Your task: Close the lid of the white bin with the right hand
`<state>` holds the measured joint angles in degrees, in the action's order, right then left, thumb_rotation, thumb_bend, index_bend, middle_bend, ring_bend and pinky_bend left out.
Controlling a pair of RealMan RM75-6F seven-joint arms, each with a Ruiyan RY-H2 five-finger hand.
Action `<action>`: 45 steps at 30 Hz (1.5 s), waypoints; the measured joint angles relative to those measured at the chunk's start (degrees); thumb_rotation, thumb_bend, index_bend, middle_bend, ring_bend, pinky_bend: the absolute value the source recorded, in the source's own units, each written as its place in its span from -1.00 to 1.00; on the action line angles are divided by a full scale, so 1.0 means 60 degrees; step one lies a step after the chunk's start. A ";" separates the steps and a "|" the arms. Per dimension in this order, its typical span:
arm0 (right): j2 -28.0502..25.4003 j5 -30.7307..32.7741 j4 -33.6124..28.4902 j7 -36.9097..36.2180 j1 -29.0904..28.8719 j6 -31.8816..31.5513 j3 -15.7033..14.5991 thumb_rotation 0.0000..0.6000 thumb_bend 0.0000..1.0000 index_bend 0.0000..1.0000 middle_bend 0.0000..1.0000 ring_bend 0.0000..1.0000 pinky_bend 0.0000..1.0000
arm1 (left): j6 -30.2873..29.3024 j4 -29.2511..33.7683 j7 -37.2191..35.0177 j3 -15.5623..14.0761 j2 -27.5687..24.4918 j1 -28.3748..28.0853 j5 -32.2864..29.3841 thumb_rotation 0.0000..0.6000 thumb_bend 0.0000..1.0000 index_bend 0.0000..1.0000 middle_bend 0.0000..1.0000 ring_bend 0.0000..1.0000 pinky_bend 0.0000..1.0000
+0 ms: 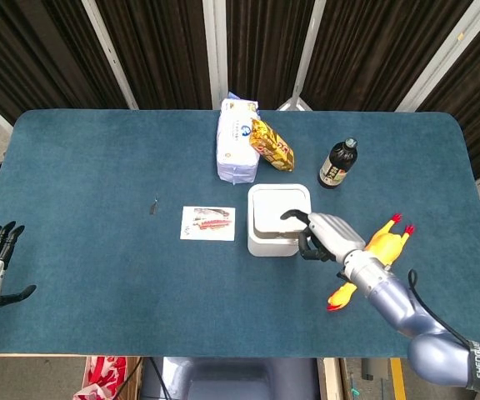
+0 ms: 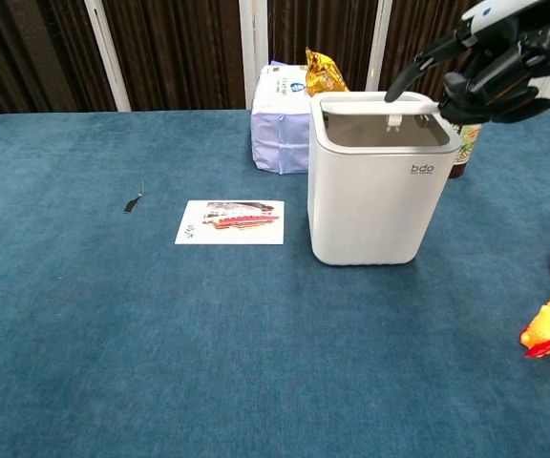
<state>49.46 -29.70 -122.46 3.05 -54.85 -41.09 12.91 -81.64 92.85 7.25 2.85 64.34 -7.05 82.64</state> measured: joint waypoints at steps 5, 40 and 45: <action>0.0267 0.0032 -0.0053 0.0068 -0.0045 -0.0221 -0.0167 1.00 0.68 -0.53 0.59 0.84 0.79 | 0.0014 -0.0006 -0.0019 -0.0002 0.0000 -0.0007 -0.0010 1.00 -1.00 -1.00 -1.00 -1.00 -1.00; 0.0465 -0.2977 -0.0099 0.0197 0.1493 -0.3375 -0.0567 1.00 -0.24 -1.00 -0.90 -0.89 -0.58 | -0.0253 -0.0052 -0.0104 -0.0021 -0.0011 0.0102 0.0080 1.00 -1.00 -1.00 -1.00 -1.00 -1.00; 0.0584 -0.5049 0.0551 0.0422 0.2890 -0.4736 -0.1493 1.00 -0.32 -1.00 -1.00 -1.00 -0.92 | -0.0326 -0.0030 -0.0028 -0.0033 0.0001 0.0140 0.0102 1.00 -1.00 -1.00 -1.00 -1.00 -1.00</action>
<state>52.96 -59.99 -119.15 5.58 -37.50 -69.51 3.95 -83.59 92.67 7.08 2.65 64.35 -6.21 83.26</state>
